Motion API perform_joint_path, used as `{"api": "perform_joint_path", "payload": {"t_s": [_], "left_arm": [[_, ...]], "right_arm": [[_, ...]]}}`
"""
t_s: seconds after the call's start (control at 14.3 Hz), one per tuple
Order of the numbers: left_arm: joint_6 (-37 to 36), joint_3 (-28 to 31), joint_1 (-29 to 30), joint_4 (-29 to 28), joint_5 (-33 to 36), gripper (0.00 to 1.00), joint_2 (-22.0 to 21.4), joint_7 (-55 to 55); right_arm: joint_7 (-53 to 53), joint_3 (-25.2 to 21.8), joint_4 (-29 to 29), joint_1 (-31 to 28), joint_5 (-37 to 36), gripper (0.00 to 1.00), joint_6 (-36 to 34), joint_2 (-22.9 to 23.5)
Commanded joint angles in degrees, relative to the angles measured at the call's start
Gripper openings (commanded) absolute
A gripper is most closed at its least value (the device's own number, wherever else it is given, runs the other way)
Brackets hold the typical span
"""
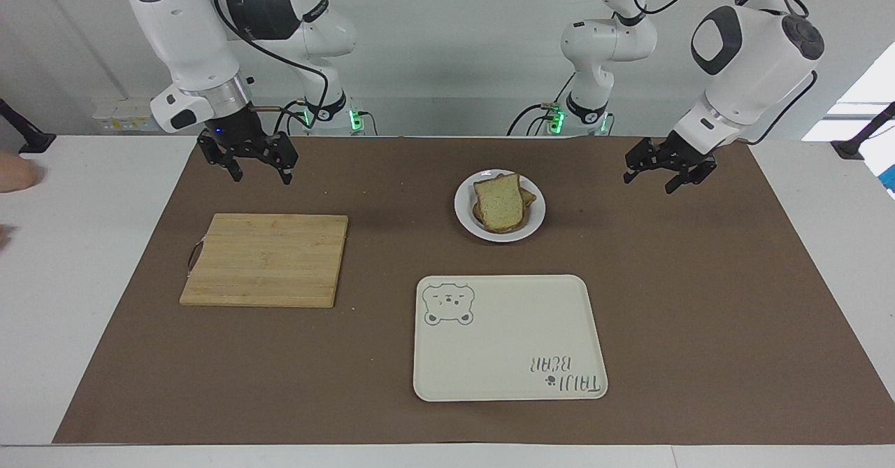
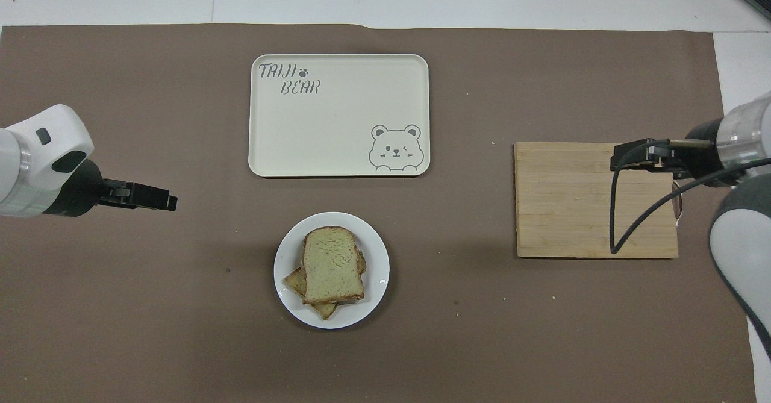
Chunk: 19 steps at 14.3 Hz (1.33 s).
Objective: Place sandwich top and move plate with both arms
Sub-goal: 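Reach the left gripper to the white plate rim and grasp it, then slide the white plate with the left gripper onto the bear tray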
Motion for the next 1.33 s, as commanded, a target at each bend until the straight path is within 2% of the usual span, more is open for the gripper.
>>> {"api": "perform_joint_path", "payload": {"t_s": [0.0,0.35,0.49,0.63,1.05,1.12,1.19,1.26], "left_arm": [[4.7,0.8,-2.4,-6.3,-4.2,1.0,-2.2,6.7],[11.2,0.8,-6.1,-12.7,-11.2,1.0,-1.3,11.3],[18.9,0.8,-9.2,-18.3,-12.8,1.0,-0.9,12.8],[25.4,0.8,-12.9,-23.5,-14.7,1.0,-0.8,12.9],[36.0,0.8,-18.9,-31.8,-18.7,1.0,0.2,14.2],[36.7,0.8,-19.9,-32.6,-20.1,0.9,0.1,14.2],[36.8,0.8,-19.9,-32.7,-21.3,0.74,0.1,14.4],[36.9,0.8,-19.9,-32.7,-22.0,0.67,0.1,14.4]], "right_arm": [[-2.7,0.2,5.1,-1.7,-3.0,1.0,-5.5,0.2],[-4.3,0.1,12.1,-2.4,-3.8,1.0,-13.8,0.2],[-4.4,0.5,11.1,-2.4,-5.9,1.0,-14.5,-1.7],[-4.4,0.4,9.0,-2.4,-4.8,1.0,-14.5,-3.0],[-4.3,0.2,8.6,-2.5,-3.1,1.0,-13.4,-3.2],[-4.4,0.2,8.5,-2.6,-3.0,1.0,-13.4,-3.2],[-4.5,0.2,8.5,-2.7,-3.0,1.0,-13.5,-3.2],[-4.5,0.2,8.4,-2.7,-3.0,1.0,-14.0,-3.2]]}}
